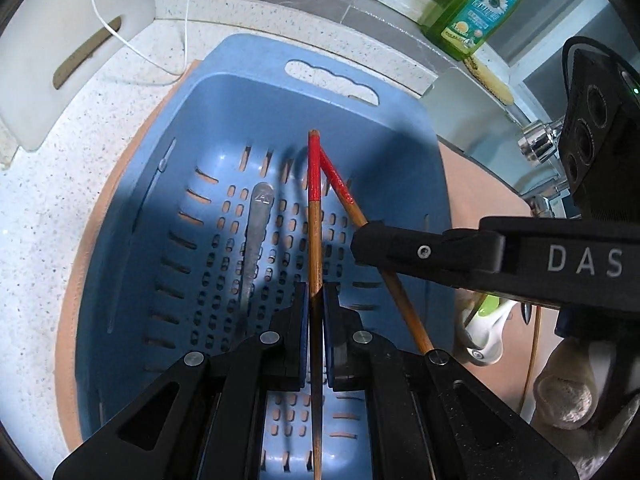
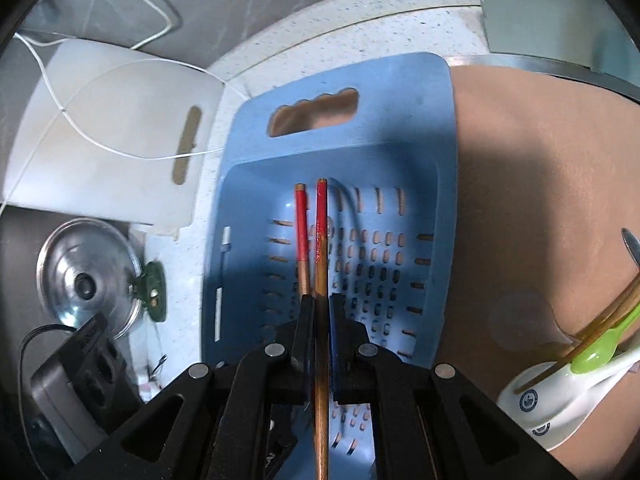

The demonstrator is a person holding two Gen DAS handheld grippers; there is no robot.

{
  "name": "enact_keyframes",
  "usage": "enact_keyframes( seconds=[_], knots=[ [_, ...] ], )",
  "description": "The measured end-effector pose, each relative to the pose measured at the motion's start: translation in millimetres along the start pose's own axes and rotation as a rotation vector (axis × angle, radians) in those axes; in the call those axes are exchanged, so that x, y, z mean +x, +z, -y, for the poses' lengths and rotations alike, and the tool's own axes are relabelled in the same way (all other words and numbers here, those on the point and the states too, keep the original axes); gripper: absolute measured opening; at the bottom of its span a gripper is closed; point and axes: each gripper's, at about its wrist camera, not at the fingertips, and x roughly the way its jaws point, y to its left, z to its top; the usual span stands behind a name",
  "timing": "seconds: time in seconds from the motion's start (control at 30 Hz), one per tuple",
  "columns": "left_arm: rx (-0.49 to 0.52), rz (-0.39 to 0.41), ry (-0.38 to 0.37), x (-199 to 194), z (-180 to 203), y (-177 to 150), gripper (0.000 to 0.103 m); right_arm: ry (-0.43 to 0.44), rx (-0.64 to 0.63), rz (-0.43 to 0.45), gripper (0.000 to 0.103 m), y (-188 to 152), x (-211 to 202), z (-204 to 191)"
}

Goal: Organize utensils
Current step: 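Carry the chopsticks with the left tool and lower them into the basket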

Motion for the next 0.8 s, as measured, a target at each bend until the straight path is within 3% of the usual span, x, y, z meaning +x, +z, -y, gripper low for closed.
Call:
enact_keyframes(
  seconds=[0.5,0.8],
  knots=[
    [-0.044,-0.033,-0.019,18.8,-12.3,0.2,0.006,-0.120,-0.055,-0.001,0.008,1.9,21.0,-13.0],
    [-0.043,-0.062,-0.032,22.1,-12.9,1.3,0.010,-0.107,-0.082,-0.009,0.008,0.9,15.1,-12.3]
  ],
)
